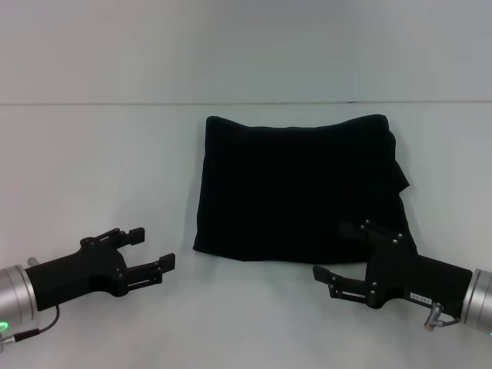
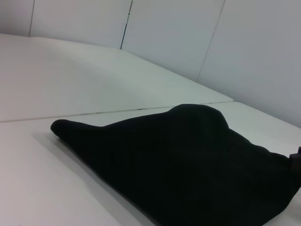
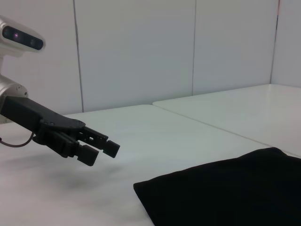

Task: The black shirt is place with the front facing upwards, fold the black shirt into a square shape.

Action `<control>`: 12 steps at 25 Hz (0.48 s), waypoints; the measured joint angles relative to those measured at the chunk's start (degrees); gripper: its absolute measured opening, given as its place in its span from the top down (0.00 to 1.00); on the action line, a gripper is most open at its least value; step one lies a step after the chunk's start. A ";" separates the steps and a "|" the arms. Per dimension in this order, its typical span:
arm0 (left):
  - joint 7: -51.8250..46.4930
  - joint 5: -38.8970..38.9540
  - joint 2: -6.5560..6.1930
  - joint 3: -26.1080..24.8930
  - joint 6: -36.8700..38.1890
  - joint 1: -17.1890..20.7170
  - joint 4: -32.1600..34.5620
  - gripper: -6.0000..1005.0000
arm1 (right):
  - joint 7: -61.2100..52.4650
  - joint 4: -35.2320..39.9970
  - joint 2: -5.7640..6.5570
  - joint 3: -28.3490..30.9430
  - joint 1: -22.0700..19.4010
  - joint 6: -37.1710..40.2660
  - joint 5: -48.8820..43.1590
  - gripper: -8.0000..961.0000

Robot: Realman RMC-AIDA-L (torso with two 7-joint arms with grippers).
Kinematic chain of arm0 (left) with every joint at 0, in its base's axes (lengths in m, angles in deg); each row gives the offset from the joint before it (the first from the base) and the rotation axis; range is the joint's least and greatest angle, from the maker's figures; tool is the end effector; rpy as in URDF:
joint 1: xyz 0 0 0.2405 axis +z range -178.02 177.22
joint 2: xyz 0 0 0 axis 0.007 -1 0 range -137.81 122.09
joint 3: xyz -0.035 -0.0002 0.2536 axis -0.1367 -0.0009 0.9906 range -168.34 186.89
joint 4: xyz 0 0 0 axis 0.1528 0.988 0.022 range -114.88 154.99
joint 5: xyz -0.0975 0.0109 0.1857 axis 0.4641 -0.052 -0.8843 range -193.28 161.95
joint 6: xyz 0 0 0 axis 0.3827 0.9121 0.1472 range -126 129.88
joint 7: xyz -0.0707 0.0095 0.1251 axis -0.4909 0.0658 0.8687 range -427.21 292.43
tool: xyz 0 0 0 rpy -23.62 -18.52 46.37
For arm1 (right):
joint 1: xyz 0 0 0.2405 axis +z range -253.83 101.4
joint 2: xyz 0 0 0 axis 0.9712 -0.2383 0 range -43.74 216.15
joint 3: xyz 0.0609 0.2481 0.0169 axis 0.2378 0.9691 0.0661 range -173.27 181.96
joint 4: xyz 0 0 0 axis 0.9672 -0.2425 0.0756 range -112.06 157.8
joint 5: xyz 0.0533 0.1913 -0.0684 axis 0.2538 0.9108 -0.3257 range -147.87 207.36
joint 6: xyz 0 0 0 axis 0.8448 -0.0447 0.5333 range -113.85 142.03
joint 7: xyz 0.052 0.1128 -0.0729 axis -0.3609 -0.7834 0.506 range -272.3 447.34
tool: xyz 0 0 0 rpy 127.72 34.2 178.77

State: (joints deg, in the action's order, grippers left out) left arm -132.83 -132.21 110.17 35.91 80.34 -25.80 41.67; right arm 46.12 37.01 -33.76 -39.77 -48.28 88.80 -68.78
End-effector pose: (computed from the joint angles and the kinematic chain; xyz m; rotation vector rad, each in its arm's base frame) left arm -0.3330 0.2976 -0.0219 -2.4453 -0.8337 -0.6622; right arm 0.2951 0.3001 -0.0676 -2.5480 0.3593 0.6670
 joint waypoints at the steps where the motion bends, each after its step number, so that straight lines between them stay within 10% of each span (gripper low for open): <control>1: 0.01 0.00 0.00 0.00 -0.02 0.00 0.00 0.13 | 0.00 0.01 0.00 -0.01 0.01 0.00 0.00 0.05; 12: -0.09 0.00 0.00 0.00 -0.08 0.00 0.18 0.13 | 0.00 0.23 0.00 -0.01 0.02 0.00 0.02 0.05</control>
State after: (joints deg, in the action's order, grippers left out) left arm -132.92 -132.20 110.17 35.91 80.26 -25.80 41.85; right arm 46.12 37.23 -33.76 -39.78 -48.27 88.80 -68.76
